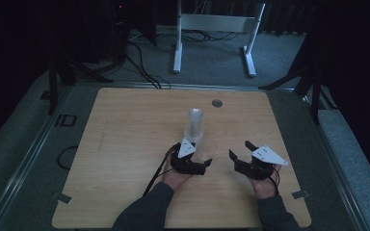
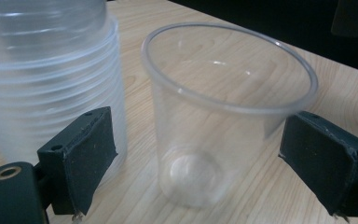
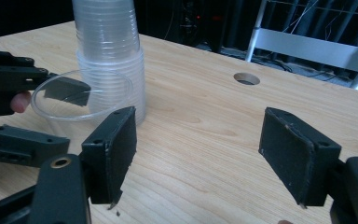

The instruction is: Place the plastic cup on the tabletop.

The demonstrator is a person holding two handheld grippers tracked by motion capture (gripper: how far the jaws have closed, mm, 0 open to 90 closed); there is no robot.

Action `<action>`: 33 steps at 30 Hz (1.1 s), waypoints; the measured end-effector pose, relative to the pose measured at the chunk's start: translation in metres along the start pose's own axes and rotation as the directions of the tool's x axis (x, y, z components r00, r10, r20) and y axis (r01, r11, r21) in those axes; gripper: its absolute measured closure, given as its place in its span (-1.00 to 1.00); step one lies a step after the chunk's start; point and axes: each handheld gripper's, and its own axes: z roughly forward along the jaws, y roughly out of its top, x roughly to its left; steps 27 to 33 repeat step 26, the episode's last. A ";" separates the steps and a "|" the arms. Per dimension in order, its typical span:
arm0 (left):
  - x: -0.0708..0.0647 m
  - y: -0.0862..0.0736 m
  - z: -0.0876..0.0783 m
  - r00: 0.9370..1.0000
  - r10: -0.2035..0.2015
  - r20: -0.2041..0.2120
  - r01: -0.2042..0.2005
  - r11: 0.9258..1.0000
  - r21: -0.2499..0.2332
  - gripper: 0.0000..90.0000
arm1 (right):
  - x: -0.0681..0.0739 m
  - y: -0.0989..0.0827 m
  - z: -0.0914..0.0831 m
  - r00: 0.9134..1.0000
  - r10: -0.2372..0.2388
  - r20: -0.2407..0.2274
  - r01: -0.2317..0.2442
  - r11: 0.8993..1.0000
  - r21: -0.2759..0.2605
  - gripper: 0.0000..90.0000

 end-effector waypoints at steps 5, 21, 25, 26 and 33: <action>0.004 -0.005 -0.010 1.000 -0.014 -0.005 0.014 1.000 -0.007 -0.77 | 0.000 0.000 0.000 1.000 0.000 0.000 0.000 1.000 0.000 -0.40; 0.007 -0.017 -0.030 1.000 -0.021 -0.002 0.021 1.000 -0.017 -0.69 | -0.001 0.000 0.000 1.000 0.006 0.004 -0.006 1.000 0.000 -0.40; 0.007 -0.017 -0.029 1.000 -0.020 -0.003 0.020 1.000 -0.016 -0.69 | -0.001 0.000 0.000 1.000 0.006 0.005 -0.006 1.000 0.000 -0.40; 0.008 -0.017 -0.030 1.000 -0.024 -0.006 0.024 0.999 -0.022 -0.69 | -0.002 0.000 0.000 1.000 0.006 0.006 -0.006 1.000 -0.001 -0.40; 0.008 -0.017 -0.030 1.000 -0.024 -0.006 0.024 0.999 -0.022 -0.69 | -0.002 0.000 0.000 1.000 0.006 0.006 -0.006 1.000 -0.001 -0.40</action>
